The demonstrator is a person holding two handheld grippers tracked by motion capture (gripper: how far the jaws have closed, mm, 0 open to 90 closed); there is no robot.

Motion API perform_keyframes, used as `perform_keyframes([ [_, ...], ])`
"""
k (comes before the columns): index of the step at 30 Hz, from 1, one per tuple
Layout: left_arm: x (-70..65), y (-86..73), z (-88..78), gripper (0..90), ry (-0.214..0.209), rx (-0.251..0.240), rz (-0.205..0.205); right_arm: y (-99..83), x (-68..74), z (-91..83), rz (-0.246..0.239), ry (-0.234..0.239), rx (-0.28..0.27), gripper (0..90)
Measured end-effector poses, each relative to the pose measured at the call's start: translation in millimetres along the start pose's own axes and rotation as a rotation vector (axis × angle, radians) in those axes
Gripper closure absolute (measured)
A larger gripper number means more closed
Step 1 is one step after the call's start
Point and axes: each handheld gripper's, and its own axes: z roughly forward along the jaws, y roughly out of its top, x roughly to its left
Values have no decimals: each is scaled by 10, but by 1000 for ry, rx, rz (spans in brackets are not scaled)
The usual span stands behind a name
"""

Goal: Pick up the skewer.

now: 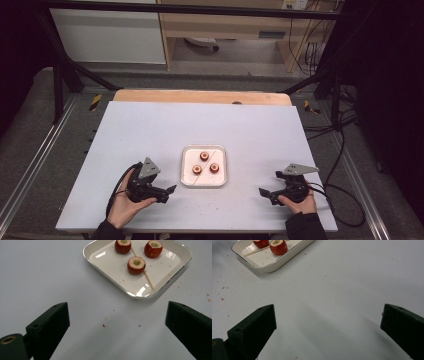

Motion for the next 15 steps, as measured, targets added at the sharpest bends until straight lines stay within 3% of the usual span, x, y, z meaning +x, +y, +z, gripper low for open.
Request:
perform_keyframes([
  [15,-219,301,268,92,-22,42,-12,-1,5,8,2,3,6,7],
])
